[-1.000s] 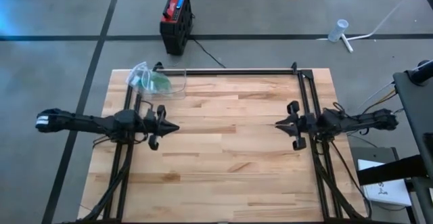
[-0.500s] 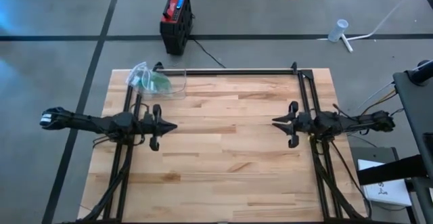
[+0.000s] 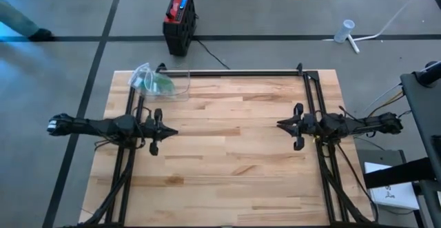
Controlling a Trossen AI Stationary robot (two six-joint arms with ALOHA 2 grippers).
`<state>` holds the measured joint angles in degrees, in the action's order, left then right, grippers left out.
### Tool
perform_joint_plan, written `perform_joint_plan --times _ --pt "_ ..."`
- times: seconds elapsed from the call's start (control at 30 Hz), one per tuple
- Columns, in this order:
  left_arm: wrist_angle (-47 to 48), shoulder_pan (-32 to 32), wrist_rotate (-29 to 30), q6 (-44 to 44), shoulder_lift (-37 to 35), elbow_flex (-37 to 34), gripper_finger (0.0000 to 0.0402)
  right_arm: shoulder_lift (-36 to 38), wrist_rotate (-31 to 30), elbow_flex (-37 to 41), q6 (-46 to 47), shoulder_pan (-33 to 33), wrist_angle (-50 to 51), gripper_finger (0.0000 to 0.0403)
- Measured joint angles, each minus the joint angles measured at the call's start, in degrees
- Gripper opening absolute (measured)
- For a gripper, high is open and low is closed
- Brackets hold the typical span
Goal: Roll bandage
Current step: Return to Home Position
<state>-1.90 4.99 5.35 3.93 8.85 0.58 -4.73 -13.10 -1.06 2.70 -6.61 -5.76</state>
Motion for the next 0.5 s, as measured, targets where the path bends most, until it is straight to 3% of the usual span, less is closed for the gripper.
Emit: perform_joint_plan --times 0.23,0.5 --pt "-0.6 0.1 -9.7 -4.3 -6.7 0.2 0.0008 0.1 0.0 -0.2 -0.2 0.0 0.0 0.0039" --pt "-1.3 0.1 -10.4 -4.3 -5.7 1.0 0.0002 0.1 0.0 -0.3 -0.3 0.0 -0.1 0.0055"
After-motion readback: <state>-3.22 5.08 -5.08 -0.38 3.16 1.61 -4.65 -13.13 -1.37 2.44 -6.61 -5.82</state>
